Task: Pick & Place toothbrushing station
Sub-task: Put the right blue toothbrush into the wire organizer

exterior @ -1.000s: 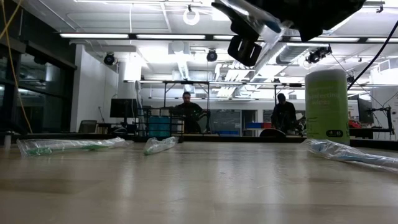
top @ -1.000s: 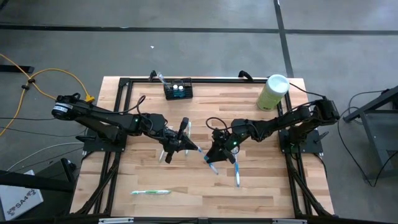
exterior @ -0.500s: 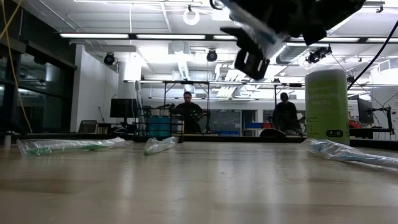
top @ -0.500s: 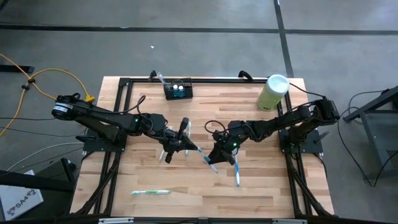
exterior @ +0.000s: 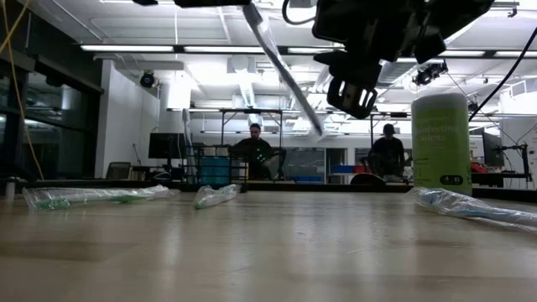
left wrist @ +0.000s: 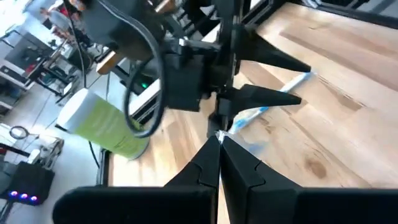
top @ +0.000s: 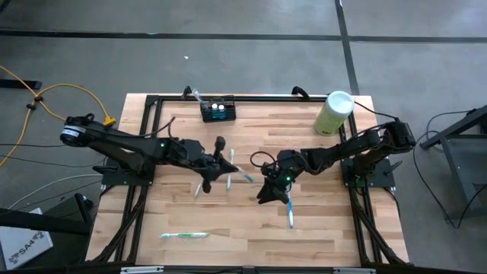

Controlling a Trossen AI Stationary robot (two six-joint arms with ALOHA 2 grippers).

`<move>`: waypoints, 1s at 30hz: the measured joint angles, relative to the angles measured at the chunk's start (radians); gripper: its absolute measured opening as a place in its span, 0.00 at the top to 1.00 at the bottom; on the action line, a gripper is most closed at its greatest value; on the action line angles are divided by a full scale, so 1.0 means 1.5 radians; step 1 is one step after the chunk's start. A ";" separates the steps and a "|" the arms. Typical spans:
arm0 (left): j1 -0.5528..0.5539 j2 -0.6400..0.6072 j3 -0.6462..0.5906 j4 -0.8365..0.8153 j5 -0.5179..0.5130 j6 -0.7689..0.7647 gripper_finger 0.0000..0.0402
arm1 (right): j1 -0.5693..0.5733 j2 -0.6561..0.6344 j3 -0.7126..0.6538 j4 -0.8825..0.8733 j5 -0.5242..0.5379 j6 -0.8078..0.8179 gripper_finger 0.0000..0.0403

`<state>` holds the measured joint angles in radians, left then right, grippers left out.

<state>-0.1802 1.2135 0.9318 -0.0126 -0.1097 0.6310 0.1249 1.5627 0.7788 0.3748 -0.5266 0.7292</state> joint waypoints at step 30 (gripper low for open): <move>0.288 -0.213 0.011 -0.254 -0.103 -0.276 1.00 | 0.000 0.000 0.000 0.017 0.038 -0.001 0.63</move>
<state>0.2514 0.8936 0.9475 -0.3936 -0.2635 0.2164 0.1246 1.5627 0.7788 0.4000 -0.4694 0.7284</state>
